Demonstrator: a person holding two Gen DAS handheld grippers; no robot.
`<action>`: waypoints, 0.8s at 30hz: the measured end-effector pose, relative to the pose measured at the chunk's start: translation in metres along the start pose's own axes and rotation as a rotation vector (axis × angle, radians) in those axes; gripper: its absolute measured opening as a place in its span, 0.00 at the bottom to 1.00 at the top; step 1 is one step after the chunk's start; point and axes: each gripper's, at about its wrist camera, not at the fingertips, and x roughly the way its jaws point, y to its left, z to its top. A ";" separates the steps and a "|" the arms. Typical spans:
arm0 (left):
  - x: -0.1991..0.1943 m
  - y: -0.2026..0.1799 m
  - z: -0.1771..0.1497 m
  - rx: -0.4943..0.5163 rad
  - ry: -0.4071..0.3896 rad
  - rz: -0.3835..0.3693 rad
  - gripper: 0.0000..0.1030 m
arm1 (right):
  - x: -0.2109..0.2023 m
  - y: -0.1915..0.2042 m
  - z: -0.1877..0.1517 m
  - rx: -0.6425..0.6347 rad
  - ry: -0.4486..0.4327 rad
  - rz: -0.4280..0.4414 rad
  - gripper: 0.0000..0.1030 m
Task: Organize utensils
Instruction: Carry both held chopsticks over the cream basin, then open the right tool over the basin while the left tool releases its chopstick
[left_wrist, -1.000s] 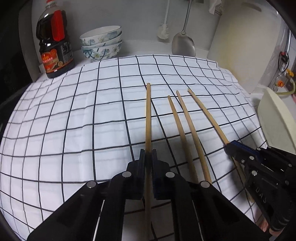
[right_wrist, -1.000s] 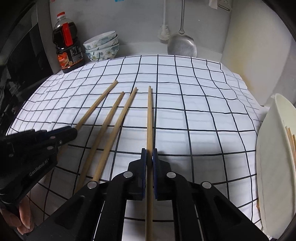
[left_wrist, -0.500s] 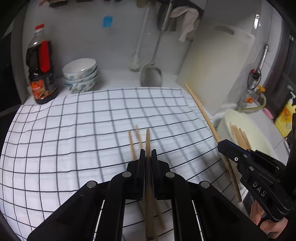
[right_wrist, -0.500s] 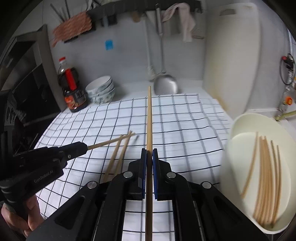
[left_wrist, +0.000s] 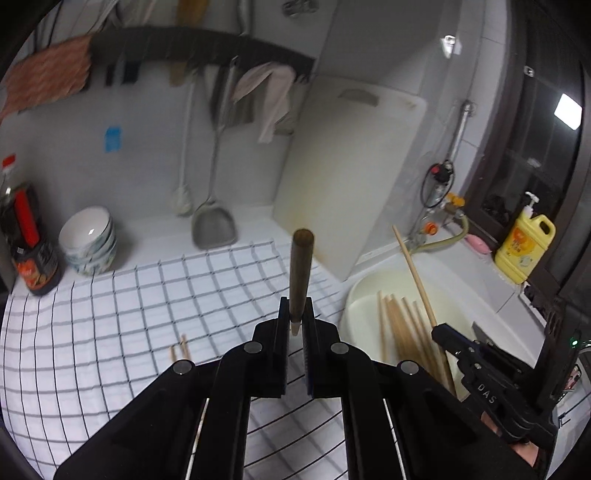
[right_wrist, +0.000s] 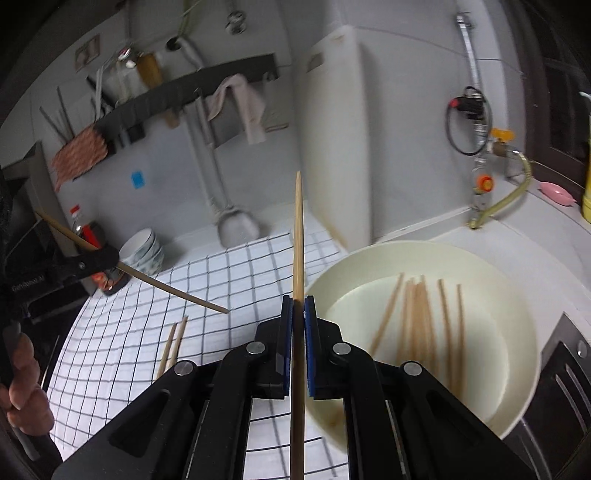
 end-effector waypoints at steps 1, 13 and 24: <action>-0.001 -0.009 0.006 0.013 -0.010 -0.014 0.07 | -0.004 -0.009 0.002 0.015 -0.009 -0.009 0.06; 0.073 -0.115 0.031 0.130 0.015 -0.130 0.07 | -0.007 -0.097 0.001 0.180 0.010 -0.129 0.06; 0.154 -0.136 -0.018 0.191 0.186 -0.105 0.07 | 0.033 -0.117 -0.016 0.213 0.160 -0.173 0.06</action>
